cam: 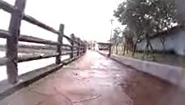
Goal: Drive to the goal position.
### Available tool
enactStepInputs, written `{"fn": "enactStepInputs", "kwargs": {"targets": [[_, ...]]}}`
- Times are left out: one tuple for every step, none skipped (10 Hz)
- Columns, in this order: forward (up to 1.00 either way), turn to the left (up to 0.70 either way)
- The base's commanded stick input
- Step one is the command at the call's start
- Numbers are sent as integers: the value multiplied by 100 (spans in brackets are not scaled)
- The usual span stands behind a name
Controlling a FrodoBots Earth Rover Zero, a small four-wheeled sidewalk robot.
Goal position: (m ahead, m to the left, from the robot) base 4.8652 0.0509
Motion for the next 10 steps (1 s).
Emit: {"fn": "enactStepInputs", "kwargs": {"targets": [[100, 0], [100, 0], [100, 0], [100, 0], [100, 0], [100, 0], [100, 0], [100, 0], [100, 0], [100, 0]]}}
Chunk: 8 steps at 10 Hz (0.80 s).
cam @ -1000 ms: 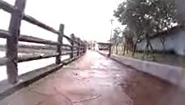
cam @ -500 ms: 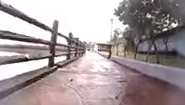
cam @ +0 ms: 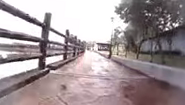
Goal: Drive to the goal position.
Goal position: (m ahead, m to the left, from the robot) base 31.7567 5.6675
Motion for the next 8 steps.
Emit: {"fn": "enactStepInputs", "kwargs": {"targets": [[100, 0], [100, 0], [100, 0], [100, 0], [100, 0], [100, 0], [100, 0], [100, 0]]}}
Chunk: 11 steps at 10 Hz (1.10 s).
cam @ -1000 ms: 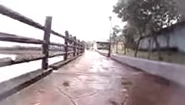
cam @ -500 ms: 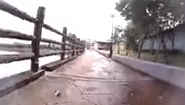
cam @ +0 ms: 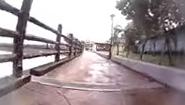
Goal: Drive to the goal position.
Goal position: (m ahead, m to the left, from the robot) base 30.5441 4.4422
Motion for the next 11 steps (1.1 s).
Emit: {"fn": "enactStepInputs", "kwargs": {"targets": [[100, 0], [100, 0], [100, 0], [100, 0], [100, 0], [100, 0], [100, 0], [100, 0], [100, 0], [100, 0], [100, 0]]}}
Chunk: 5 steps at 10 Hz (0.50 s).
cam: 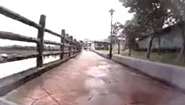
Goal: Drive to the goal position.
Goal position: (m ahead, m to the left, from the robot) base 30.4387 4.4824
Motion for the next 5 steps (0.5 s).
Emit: {"fn": "enactStepInputs", "kwargs": {"targets": [[100, 0], [100, 0], [100, 0], [100, 0], [100, 0]]}}
